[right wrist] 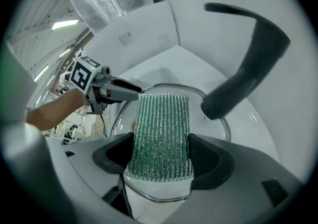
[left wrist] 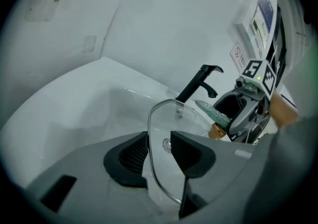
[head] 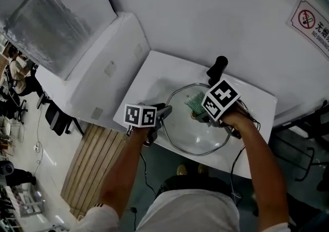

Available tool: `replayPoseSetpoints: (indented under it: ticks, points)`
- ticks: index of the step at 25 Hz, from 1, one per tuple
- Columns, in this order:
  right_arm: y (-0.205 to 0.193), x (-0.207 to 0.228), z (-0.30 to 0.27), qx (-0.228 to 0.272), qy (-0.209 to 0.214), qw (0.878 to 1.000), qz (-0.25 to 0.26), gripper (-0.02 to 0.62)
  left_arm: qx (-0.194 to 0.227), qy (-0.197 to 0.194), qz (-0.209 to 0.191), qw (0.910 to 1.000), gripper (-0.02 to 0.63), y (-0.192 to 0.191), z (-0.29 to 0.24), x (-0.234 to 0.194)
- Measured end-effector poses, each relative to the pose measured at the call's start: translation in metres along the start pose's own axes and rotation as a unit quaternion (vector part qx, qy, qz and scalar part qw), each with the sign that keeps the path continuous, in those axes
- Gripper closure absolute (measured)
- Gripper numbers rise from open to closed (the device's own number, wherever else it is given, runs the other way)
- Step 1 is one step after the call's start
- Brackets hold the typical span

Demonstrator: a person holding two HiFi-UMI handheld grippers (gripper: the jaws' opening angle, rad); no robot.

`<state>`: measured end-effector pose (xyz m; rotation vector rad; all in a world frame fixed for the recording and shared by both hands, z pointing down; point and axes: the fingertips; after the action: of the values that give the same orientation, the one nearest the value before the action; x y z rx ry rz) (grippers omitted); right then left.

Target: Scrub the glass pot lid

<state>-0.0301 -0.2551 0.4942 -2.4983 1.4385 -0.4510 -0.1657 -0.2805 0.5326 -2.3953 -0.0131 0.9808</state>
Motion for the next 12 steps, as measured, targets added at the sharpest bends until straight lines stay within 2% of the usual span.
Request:
replayPoseSetpoints:
  ticks: [5, 12]
  points:
    - [-0.030, 0.022, 0.009, 0.034, 0.014, 0.997, -0.074, 0.256, 0.006, 0.002, 0.005, 1.0000, 0.459, 0.000, 0.000, -0.001]
    - [-0.070, 0.043, 0.013, 0.064, 0.031, 0.986, -0.153, 0.256, 0.012, 0.001, 0.006, 0.9999, 0.469, 0.001, 0.000, -0.001]
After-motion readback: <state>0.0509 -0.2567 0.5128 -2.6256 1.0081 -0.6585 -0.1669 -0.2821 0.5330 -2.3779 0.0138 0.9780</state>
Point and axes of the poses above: the fingertips, and each gripper's own axes: z backward along the fingers, x to its right, y out of its top, and after that the axes turned 14 degrees about z, right-handed
